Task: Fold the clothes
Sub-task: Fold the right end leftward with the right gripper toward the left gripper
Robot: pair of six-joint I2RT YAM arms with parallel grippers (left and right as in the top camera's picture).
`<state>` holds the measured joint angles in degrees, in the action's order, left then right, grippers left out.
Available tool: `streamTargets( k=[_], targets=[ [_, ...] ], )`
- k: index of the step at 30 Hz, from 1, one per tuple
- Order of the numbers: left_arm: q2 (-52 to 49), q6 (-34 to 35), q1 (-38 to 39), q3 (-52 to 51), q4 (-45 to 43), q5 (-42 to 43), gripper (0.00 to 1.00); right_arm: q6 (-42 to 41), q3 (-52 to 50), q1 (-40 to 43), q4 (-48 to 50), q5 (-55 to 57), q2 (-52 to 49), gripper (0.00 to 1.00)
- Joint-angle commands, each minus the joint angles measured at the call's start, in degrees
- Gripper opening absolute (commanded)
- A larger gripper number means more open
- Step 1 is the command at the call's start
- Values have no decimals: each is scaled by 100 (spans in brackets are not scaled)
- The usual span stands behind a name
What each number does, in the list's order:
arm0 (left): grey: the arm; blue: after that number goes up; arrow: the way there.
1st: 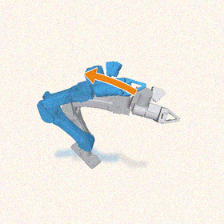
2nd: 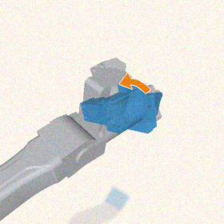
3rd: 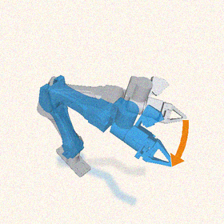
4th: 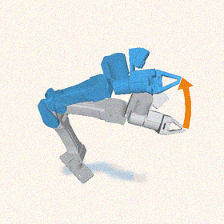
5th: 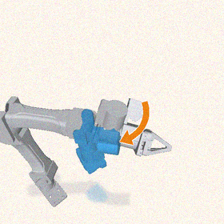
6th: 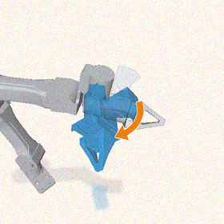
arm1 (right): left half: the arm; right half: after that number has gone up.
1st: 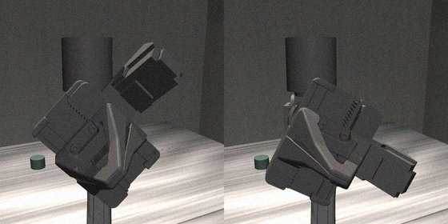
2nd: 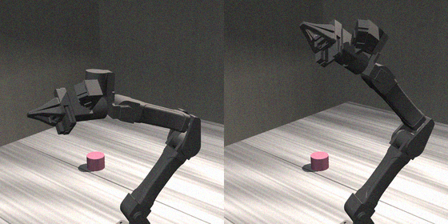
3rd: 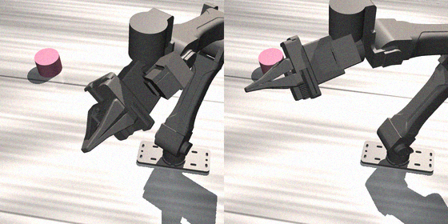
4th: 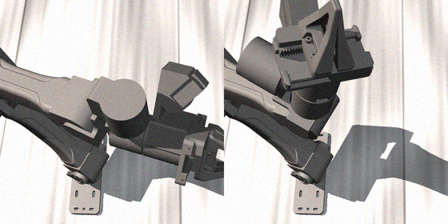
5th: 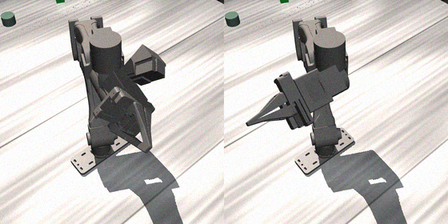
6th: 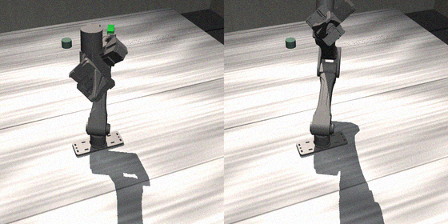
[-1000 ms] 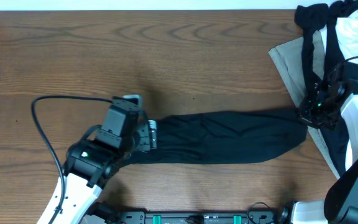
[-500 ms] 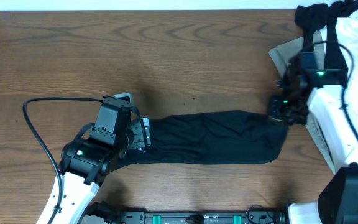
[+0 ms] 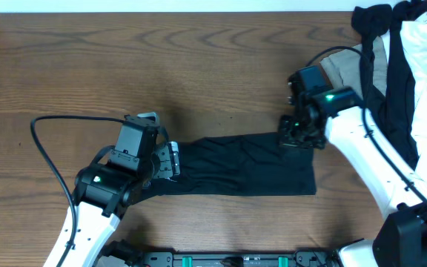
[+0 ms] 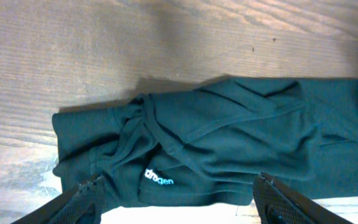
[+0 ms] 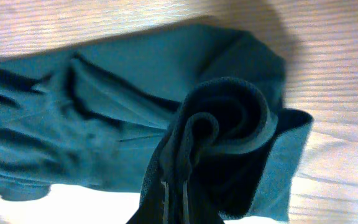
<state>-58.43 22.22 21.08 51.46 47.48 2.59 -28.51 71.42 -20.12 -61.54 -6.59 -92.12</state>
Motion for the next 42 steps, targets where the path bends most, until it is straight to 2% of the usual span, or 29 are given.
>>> streamTargets(
  k=[1,11,20,22,25,26,30,34,39,42],
  targets=[
    [-118,-55,-28,28,28,-44,78,-553,122,-391,188,-33,59,1],
    [-297,-55,-28,28,31,-42,78,-1198,122,-1250,787,-33,-197,1],
    [-297,-55,-28,28,155,-42,78,-1325,122,-1685,1233,-55,-671,1],
    [-297,-55,-28,28,177,-44,78,-1320,122,-1744,1314,-131,-750,5],
    [-297,-55,-28,28,177,-44,78,-1298,122,-1856,1519,-249,-835,24],
    [-297,-55,-28,28,177,-44,78,-1257,122,-1895,1598,-271,-835,25],
    [-297,-57,-28,28,177,-44,78,-968,122,-1969,1720,-245,-835,28],
    [-297,-57,-28,28,179,-44,78,-892,122,-1858,1443,133,-828,32],
    [-297,-57,-28,28,179,-44,78,-885,122,-1447,903,581,-785,32],
    [-297,-57,-28,28,179,-44,78,-529,122,-1075,734,614,-627,32]
  ],
)
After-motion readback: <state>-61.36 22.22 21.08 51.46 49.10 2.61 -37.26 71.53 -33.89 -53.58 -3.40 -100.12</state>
